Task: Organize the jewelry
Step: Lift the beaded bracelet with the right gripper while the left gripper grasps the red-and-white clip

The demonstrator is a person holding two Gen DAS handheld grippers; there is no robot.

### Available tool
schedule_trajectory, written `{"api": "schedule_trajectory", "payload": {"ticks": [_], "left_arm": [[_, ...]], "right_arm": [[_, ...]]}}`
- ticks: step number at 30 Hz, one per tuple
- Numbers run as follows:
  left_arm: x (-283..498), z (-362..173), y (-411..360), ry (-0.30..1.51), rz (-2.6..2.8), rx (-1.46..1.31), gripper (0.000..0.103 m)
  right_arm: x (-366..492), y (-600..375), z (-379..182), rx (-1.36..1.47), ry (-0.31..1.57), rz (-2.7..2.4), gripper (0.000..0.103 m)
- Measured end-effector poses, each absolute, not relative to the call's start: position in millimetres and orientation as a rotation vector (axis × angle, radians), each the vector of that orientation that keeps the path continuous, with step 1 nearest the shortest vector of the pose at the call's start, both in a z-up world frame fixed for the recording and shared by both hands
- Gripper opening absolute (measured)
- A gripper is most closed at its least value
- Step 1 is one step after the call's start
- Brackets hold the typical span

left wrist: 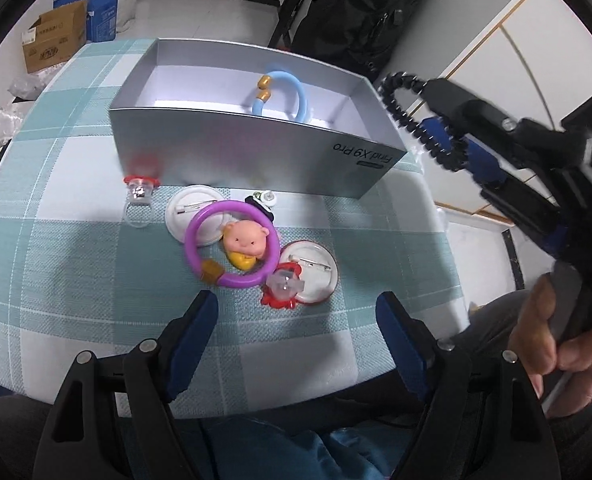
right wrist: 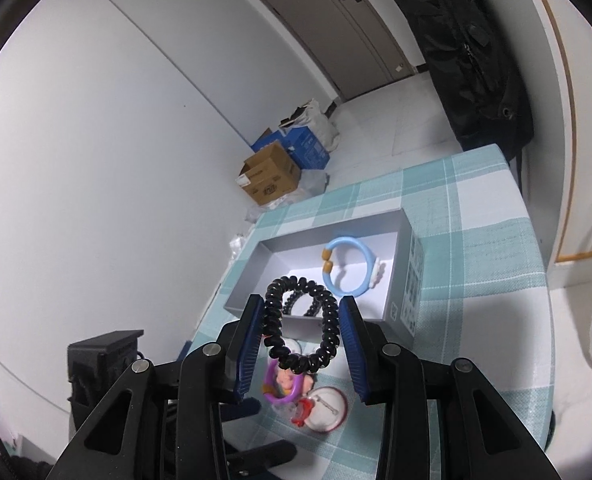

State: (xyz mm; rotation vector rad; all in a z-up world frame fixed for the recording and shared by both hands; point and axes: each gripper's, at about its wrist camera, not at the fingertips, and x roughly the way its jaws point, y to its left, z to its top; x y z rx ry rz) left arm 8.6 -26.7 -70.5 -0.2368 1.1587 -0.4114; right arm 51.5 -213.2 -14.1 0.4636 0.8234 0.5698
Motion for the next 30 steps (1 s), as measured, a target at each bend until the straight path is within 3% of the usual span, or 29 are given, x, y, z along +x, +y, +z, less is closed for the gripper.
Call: {"api": "schedule_trajectory", "payload": {"ticks": [2,6,8,12,13,30], "left_arm": [[13,-74,-31,1.181,-0.408,-0.253,0.057],[17,-75,-33,1.182,-0.380,-0.248,0.050],[18,-76,-34,1.183,-0.361,-0.238,0.035],[20,-77,-35,1.183,-0.353,-0.221,0.023],[19,-77,-35,1.186,-0.354,-0.215,0.015],[11,-47,-34,1.075,-0.428,-0.180,0.014]], "right_arm": [[52,-215,-13,0.467,0.818,0.572,0.037],[51,-220,-11,0.481,0.807,0.570,0.037],[50,-224,-11,0.490,0.806,0.567,0.037],[50,-228,-9,0.501,0.800,0.563,0.037],[50,-229,-9,0.502,0.798,0.563,0.037],[49,-232,-7,0.515,0.787,0.553,0.037]]}}
